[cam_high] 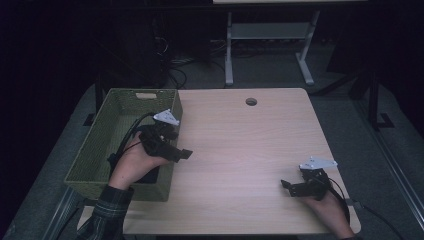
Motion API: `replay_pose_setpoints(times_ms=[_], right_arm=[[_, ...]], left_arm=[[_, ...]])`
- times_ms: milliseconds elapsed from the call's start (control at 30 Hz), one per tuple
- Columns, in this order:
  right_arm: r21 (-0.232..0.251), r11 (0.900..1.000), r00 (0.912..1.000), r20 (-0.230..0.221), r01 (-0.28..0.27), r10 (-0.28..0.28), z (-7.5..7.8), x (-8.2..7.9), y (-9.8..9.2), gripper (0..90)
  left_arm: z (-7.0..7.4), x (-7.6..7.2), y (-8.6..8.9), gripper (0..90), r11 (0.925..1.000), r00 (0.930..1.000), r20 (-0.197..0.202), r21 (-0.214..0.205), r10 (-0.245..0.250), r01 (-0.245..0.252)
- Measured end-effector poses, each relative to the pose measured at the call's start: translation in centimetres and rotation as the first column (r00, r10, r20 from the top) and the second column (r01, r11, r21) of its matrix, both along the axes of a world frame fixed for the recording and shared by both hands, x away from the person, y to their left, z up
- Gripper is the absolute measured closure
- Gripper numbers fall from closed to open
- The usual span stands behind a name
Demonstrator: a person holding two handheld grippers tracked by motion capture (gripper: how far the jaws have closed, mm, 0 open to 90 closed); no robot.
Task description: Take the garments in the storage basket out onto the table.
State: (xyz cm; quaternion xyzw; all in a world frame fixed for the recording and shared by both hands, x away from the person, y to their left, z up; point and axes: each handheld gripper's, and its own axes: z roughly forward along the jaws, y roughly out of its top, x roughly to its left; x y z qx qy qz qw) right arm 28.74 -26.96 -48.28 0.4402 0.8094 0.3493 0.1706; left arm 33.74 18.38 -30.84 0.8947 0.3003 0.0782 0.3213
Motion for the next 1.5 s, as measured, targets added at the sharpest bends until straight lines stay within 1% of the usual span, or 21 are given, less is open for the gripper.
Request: replay_pose_setpoints(times_ms=[267, 367, 733, 933, 1100, 1200, 1333, 1500], right_arm=[[0.0, 1.0, 1.0, 0.0, 0.0, 0.0, 0.0, 0.0, 0.0, 8.9], [0.0, 1.0, 1.0, 0.0, 0.0, 0.0, 0.0, 0.0, 0.0, 8.8], [0.0, 1.0, 1.0, 0.0, 0.0, 0.0, 0.0, 0.0, 0.0, 8.9], [0.0, 1.0, 1.0, 0.0, -0.001, 0.001, 0.0, 0.0, 0.0, 8.8], [0.0, 1.0, 1.0, 0.0, 0.0, 0.0, 0.0, 0.0, 0.0, 8.9], [0.0, 1.0, 1.0, 0.0, 0.0, 0.0, 0.0, 0.0, 0.0, 8.8], [0.0, 1.0, 1.0, 0.0, -0.001, 0.001, 0.0, 0.0, 0.0, 8.8], [0.0, 1.0, 1.0, -0.001, 0.0, 0.0, 0.0, 0.0, 0.0, 8.8]], left_arm=[[0.7, 0.0, 1.7, 18.3, 0.9992, 0.9995, 0.003, 0.026, 0.031, -0.031], [0.8, 0.0, 2.3, 18.3, 0.9986, 0.999, 0.002, 0.028, 0.045, -0.045], [1.1, -0.3, 4.4, 18.3, 0.9941, 0.9962, 0.004, 0.065, 0.087, -0.087], [0.9, -0.2, 5.4, 18.4, 0.9907, 0.994, -0.003, 0.081, 0.109, -0.109], [0.6, -0.1, 6.1, 18.4, 0.9882, 0.9915, -0.003, 0.082, 0.13, -0.13], [0.5, 0.0, 6.6, 18.4, 0.9856, 0.9903, -0.008, 0.098, 0.139, -0.138], [0.1, 0.1, 7.2, 18.4, 0.9801, 0.9847, -0.013, 0.1, 0.174, -0.172], [-0.7, 0.3, 8.0, 18.4, 0.976, 0.9815, -0.025, 0.114, 0.19, -0.186]])
